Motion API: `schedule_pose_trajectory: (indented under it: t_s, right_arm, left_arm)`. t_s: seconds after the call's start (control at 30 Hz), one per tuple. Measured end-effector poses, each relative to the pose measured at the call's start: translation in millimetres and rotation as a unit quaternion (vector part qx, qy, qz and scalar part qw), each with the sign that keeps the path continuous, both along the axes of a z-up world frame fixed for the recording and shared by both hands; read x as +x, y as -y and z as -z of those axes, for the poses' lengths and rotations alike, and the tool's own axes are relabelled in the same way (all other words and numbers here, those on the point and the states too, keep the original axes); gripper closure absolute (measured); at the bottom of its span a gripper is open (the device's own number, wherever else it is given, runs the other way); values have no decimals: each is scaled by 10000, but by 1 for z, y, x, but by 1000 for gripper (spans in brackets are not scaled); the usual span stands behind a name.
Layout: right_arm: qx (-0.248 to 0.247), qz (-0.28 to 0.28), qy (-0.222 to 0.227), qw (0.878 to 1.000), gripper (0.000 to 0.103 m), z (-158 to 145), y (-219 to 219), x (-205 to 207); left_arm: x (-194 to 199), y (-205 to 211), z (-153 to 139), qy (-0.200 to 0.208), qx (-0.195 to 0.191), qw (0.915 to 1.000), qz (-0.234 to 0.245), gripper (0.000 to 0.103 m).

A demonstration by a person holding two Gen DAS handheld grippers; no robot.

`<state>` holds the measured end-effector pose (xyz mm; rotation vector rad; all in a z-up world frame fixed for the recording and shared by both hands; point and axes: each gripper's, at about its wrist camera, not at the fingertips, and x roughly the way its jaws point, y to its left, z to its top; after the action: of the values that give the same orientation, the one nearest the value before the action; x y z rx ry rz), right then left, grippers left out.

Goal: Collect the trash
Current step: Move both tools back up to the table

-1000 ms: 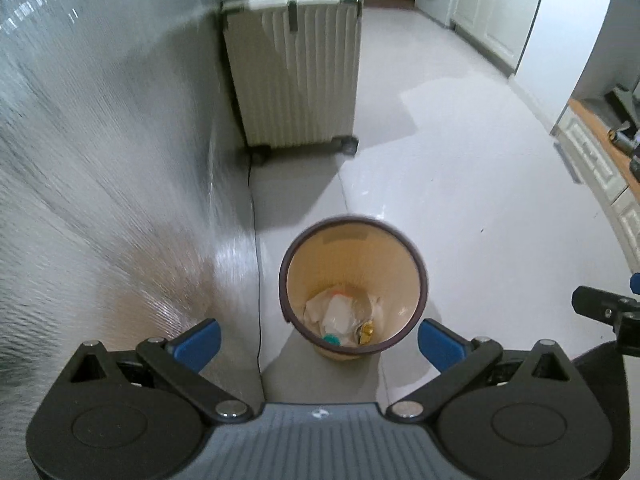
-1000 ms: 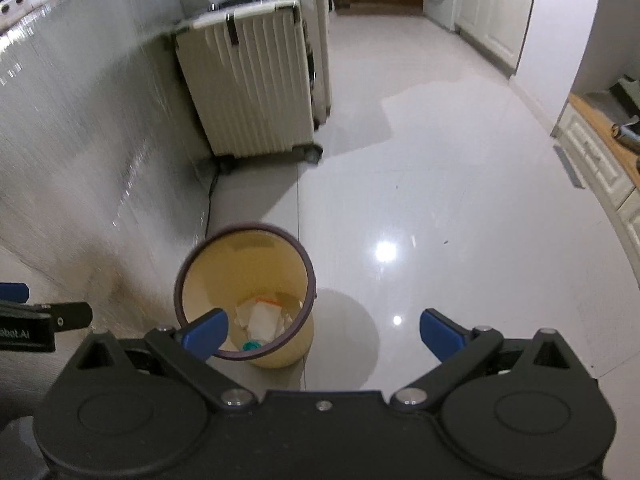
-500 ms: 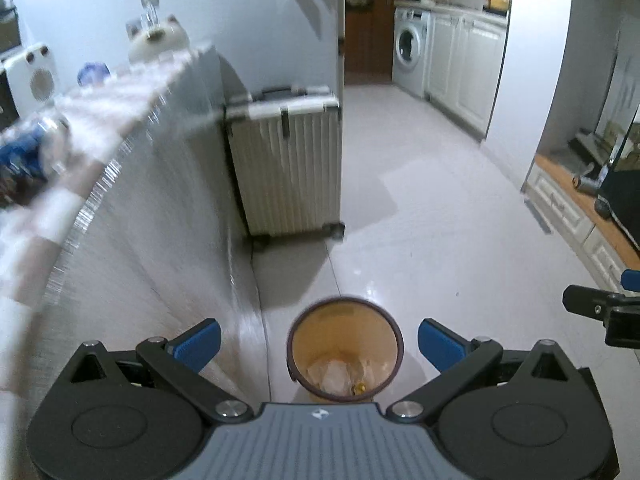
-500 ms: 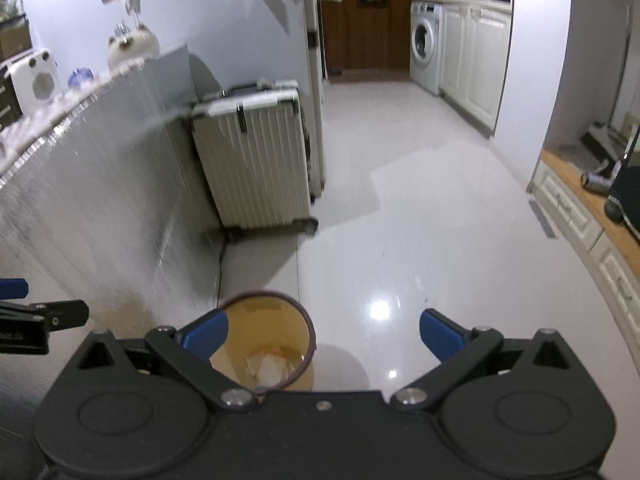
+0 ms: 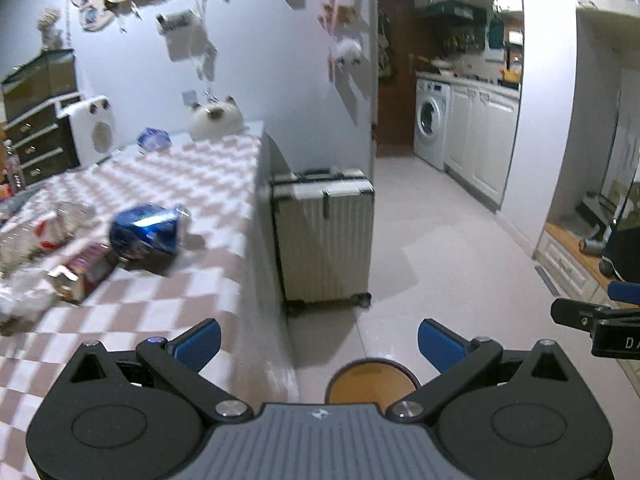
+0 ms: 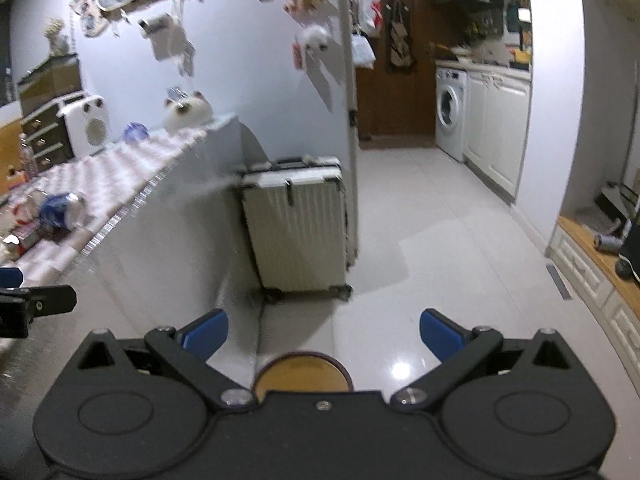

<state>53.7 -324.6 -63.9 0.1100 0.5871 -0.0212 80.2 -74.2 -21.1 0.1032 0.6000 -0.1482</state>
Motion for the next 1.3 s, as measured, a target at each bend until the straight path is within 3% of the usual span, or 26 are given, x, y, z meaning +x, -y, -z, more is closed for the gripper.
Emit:
schedule_pose_trajectory:
  t_s: [0.27,0.53,0.9,1.13,1.3]
  right_arm:
    - [-86,-537,405,9977,0,-40,-44,-4]
    - [-82,-1074,591,9924,0,-59,-99,3]
    - [79,-1675,588,9841,0,-62,-184,27]
    - [161,-2166,497,9749,0,-63,-241,54]
    - [261,-2410,589,9684,10,-63,-284,77]
  left_arm:
    - [-26,-48,-36,355,-17,9985,-420,0]
    - [-45,-111,-53,585,-139,9939,-921,0]
    - [-42,-211,-39,510,-424,9818,-1782,0]
    - [-35,-267,-28,726,-623,9699,-2239,0]
    - [-19,-292,-25,973,-911,9664,-2196,4]
